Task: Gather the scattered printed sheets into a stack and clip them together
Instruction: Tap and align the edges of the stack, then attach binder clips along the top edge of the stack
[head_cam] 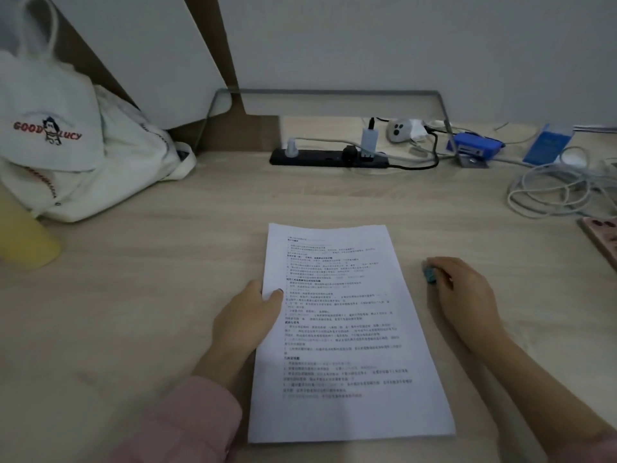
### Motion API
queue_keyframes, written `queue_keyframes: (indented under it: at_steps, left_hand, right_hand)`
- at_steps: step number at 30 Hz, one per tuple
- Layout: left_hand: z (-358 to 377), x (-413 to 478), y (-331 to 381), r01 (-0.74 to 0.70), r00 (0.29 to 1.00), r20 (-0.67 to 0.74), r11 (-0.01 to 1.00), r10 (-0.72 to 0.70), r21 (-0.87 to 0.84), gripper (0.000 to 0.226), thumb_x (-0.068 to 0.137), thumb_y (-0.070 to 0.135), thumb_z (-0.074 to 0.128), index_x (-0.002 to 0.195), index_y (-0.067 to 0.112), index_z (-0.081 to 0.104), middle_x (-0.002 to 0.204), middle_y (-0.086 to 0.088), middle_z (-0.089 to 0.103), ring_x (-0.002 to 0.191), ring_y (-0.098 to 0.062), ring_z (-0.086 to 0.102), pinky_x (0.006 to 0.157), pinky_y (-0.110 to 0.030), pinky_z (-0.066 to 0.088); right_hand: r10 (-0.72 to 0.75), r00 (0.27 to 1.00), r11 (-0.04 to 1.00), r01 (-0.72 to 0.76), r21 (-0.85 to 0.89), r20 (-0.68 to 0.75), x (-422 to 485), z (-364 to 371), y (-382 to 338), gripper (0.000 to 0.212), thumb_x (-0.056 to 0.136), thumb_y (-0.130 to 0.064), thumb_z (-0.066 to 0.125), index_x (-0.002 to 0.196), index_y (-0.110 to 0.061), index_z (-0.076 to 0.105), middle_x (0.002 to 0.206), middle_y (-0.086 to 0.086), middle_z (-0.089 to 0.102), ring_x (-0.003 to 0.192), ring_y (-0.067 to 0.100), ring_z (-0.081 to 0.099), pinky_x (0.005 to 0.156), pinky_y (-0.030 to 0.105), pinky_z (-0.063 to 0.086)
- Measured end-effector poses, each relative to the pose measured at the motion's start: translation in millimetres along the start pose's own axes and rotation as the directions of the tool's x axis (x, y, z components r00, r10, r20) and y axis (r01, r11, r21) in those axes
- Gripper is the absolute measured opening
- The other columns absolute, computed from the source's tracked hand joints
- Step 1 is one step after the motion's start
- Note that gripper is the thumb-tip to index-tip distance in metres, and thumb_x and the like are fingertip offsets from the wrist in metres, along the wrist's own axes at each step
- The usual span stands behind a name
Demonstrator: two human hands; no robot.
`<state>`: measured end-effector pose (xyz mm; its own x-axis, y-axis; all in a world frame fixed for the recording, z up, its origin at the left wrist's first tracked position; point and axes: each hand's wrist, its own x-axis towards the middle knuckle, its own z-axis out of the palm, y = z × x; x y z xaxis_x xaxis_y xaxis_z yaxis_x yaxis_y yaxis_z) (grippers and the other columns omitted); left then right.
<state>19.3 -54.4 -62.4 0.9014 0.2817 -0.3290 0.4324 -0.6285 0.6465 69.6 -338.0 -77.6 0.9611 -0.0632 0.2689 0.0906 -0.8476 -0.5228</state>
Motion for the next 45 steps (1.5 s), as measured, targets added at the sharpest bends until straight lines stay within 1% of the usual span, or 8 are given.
queue_keyframes:
  at_steps: [9,12,21,27,34,38,41,45]
  left_hand:
    - [-5,-4,1,-0.005,0.995,-0.091,0.960,0.032,0.281,0.037,0.092,0.052,0.035,0.095,0.016,0.045,0.080,0.005,0.057,0.072,-0.015,0.055,0.057,-0.029,0.034]
    - [-6,-5,-1,-0.009,0.993,-0.106,0.957,0.042,0.291,0.039,0.092,0.053,0.035,0.093,0.016,0.046,0.080,0.005,0.059,0.072,-0.015,0.056,0.058,-0.030,0.036]
    - [-21,-7,-6,0.026,0.994,-0.108,0.967,0.002,0.254,0.036,0.091,0.054,0.038,0.095,0.021,0.049,0.091,0.006,0.061,0.084,-0.015,0.059,0.067,-0.030,0.039]
    - [-42,-23,45,-0.271,0.951,0.066,0.917,0.302,-0.293,0.025,0.090,0.044,0.048,0.104,0.026,0.058,0.097,0.014,0.061,0.077,0.007,0.055,0.067,-0.017,0.042]
    - [-38,-7,71,-0.380,0.882,0.113,0.834,0.457,-0.401,0.014,0.093,0.028,0.051,0.100,0.022,0.062,0.084,0.013,0.066,0.062,0.004,0.056,0.056,-0.010,0.039]
    - [-37,12,60,-0.416,0.871,0.119,0.846,0.476,-0.334,0.014,0.094,0.016,0.050,0.087,0.026,0.058,0.076,0.013,0.062,0.062,0.001,0.056,0.061,-0.008,0.044]
    - [-38,27,55,-0.437,0.856,0.162,0.854,0.491,-0.281,0.013,0.093,0.018,0.051,0.086,0.027,0.057,0.072,0.014,0.061,0.061,0.004,0.057,0.067,-0.014,0.049]
    - [-41,48,58,-0.440,0.849,0.180,0.853,0.497,-0.282,0.011,0.092,0.019,0.052,0.086,0.026,0.059,0.072,0.014,0.061,0.064,0.003,0.057,0.073,-0.024,0.051]
  right_hand:
    - [0.309,0.951,0.854,-0.278,0.440,0.001,15,-7,-2,0.017,0.087,-0.010,0.060,0.102,-0.006,0.067,0.097,0.009,0.066,0.092,0.018,0.059,0.066,0.015,0.042]
    - [0.374,0.927,0.785,-0.338,0.519,0.037,18,-9,1,0.012,0.084,-0.012,0.065,0.095,-0.012,0.069,0.091,0.006,0.068,0.095,0.021,0.063,0.076,0.027,0.048]
    - [0.339,0.937,0.663,-0.297,0.688,0.078,21,-35,-26,0.015,0.081,-0.005,0.063,0.093,-0.015,0.066,0.082,-0.001,0.070,0.083,0.007,0.063,0.083,0.027,0.045]
    - [0.068,0.959,0.597,-0.259,0.760,0.274,24,-54,-101,0.015,0.083,-0.008,0.062,0.094,-0.015,0.066,0.083,0.002,0.075,0.077,0.007,0.068,0.077,0.022,0.050]
    - [-0.117,0.898,0.593,-0.279,0.755,0.424,19,-33,-151,0.010,0.083,-0.009,0.063,0.090,-0.016,0.067,0.084,0.004,0.076,0.076,0.008,0.069,0.067,0.013,0.049]
    - [-0.133,0.907,0.786,-0.150,0.599,0.401,33,-17,-145,0.010,0.083,-0.019,0.066,0.090,-0.024,0.069,0.082,-0.004,0.072,0.074,0.001,0.064,0.065,0.009,0.047]
    - [-0.176,0.832,0.909,-0.068,0.411,0.526,50,-7,-137,0.016,0.083,-0.034,0.062,0.098,-0.033,0.067,0.091,-0.012,0.068,0.082,0.002,0.063,0.074,0.014,0.051]
    - [-0.193,0.740,0.873,-0.170,0.457,0.645,71,4,-137,0.010,0.084,-0.028,0.061,0.088,-0.027,0.070,0.084,-0.006,0.074,0.072,0.004,0.067,0.069,0.018,0.054]
